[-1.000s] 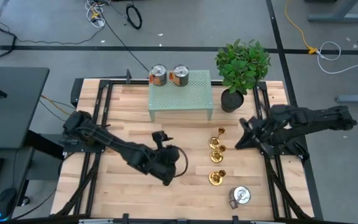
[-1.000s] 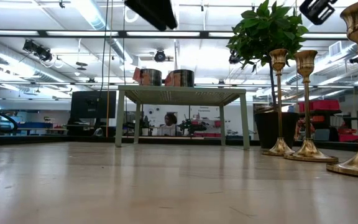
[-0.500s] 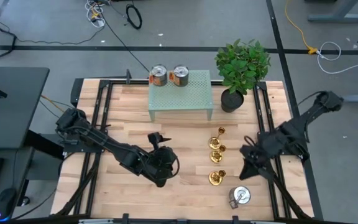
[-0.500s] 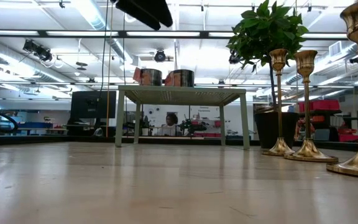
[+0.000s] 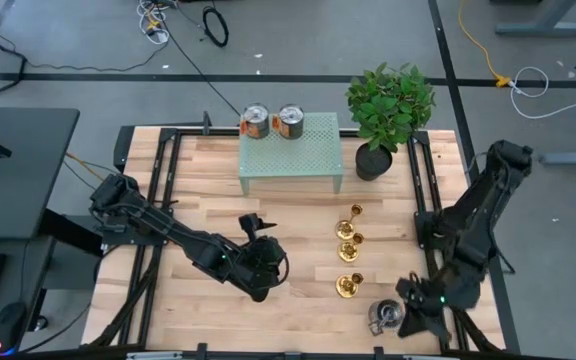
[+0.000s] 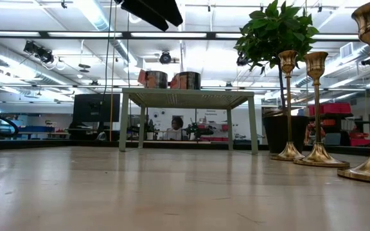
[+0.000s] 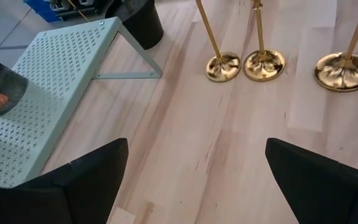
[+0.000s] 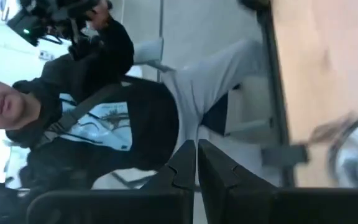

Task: Pick & Place candle stick holders
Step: Put the silver scented candle on the shelf aligned with the other silver scented candles

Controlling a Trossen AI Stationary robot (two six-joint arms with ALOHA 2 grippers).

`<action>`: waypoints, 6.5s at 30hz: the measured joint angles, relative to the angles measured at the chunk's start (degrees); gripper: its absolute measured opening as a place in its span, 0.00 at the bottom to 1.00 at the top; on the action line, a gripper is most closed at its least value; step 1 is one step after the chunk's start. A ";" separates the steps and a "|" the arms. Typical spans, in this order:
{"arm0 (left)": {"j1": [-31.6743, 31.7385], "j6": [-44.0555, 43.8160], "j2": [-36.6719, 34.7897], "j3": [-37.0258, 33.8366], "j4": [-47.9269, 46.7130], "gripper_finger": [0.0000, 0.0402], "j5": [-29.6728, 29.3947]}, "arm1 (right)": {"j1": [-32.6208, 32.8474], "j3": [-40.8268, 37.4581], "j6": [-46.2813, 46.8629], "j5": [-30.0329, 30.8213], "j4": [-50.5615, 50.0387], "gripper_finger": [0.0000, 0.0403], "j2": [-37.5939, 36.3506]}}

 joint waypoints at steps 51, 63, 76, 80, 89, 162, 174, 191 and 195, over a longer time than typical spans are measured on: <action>-0.07 1.50 0.07 0.04 3.10 0.97 4.61 | -9.43 38.03 -2.19 -13.61 -59.59 0.07 28.16; -0.07 2.58 0.07 0.04 3.13 0.97 5.68 | -9.66 32.82 -3.78 -13.92 -55.85 0.57 28.33; -0.07 2.60 0.07 0.04 3.15 0.97 5.67 | -9.81 28.46 -5.45 -16.10 -51.43 0.95 28.27; -0.07 2.62 0.07 0.04 3.15 0.97 5.66 | -9.81 28.46 -6.01 -14.26 -51.10 0.96 28.27; -0.07 2.62 0.07 0.04 3.16 0.97 5.66 | -12.69 28.43 -6.79 -20.06 -51.78 0.93 28.29; 0.13 4.11 0.07 0.04 9.60 0.97 9.07 | -12.55 29.53 -12.57 -12.19 -54.19 0.93 28.58; 0.13 4.21 0.07 0.04 9.12 0.97 9.09 | -12.55 29.53 -19.39 -12.21 -49.25 0.93 28.58; 0.12 12.63 0.07 0.04 10.16 0.97 13.62 | -12.55 29.53 -16.42 -11.78 -51.74 0.93 28.58; 0.13 12.63 0.07 0.07 10.15 0.97 13.60 | -12.55 29.53 -16.44 -10.46 -52.48 0.93 28.58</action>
